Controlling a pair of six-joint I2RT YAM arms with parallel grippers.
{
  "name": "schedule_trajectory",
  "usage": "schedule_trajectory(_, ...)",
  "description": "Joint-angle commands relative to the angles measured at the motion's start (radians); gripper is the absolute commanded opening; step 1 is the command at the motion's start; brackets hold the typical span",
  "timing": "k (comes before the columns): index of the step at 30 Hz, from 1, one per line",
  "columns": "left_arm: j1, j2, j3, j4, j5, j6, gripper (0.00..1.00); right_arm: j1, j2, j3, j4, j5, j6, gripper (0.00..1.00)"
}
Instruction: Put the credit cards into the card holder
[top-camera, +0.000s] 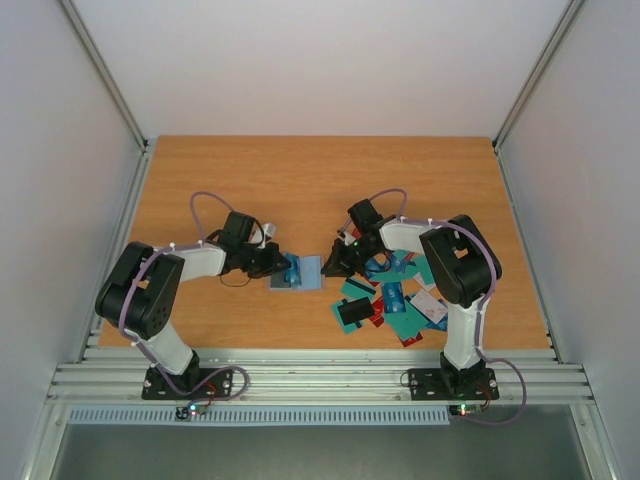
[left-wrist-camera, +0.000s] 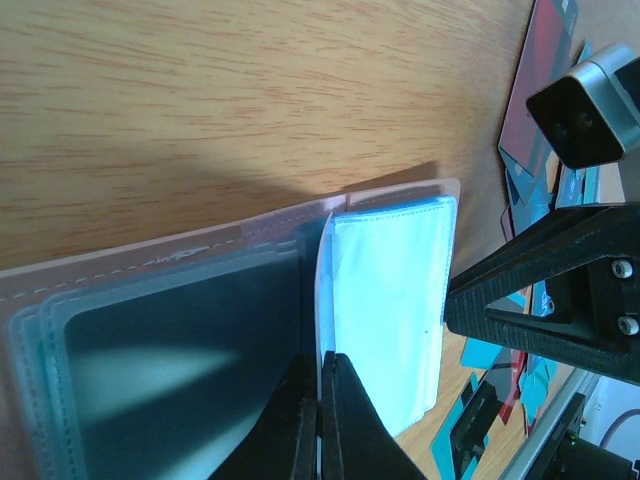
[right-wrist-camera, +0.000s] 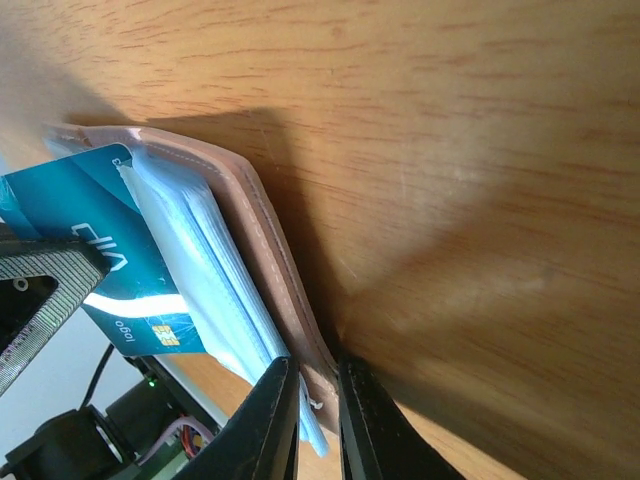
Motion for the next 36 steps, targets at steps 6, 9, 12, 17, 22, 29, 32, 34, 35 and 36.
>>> schedule_trajectory(6, -0.006, 0.007, 0.021, -0.089, 0.008, 0.055, 0.0, 0.009, 0.077, -0.021, -0.036, 0.153, -0.007, 0.1)
schedule_trajectory(9, -0.006, 0.012, 0.045, -0.143, 0.01, 0.09, 0.0, 0.008, 0.089, -0.015, -0.046, 0.157, -0.009, 0.03)
schedule_trajectory(12, -0.006, 0.02, 0.069, -0.176, 0.02, 0.122, 0.0, 0.009, 0.114, -0.011, -0.049, 0.15, -0.01, 0.01)
schedule_trajectory(17, -0.006, 0.016, 0.057, -0.163, 0.028, 0.113, 0.0, 0.009, 0.126, -0.002, -0.066, 0.16, -0.013, 0.01)
schedule_trajectory(22, -0.006, 0.017, 0.045, -0.139, 0.033, 0.083, 0.0, 0.009, 0.128, 0.007, -0.087, 0.18, -0.016, 0.01)
schedule_trajectory(29, -0.006, 0.064, 0.011, -0.016, 0.075, -0.011, 0.0, 0.008, 0.129, 0.008, -0.107, 0.197, -0.011, 0.01)
schedule_trajectory(32, -0.006, 0.077, 0.004, 0.014, 0.081, -0.055, 0.0, 0.009, 0.128, 0.011, -0.111, 0.194, 0.004, 0.01)
schedule_trajectory(34, -0.006, 0.082, 0.005, 0.013, 0.08, -0.068, 0.01, 0.008, 0.128, 0.011, -0.111, 0.193, 0.011, 0.01)
schedule_trajectory(35, -0.006, 0.084, 0.004, 0.012, 0.08, -0.07, 0.01, 0.009, 0.126, 0.011, -0.112, 0.193, 0.013, 0.01)
schedule_trajectory(36, -0.006, 0.087, 0.003, 0.011, 0.078, -0.073, 0.01, 0.009, 0.124, 0.01, -0.111, 0.196, 0.015, 0.01)
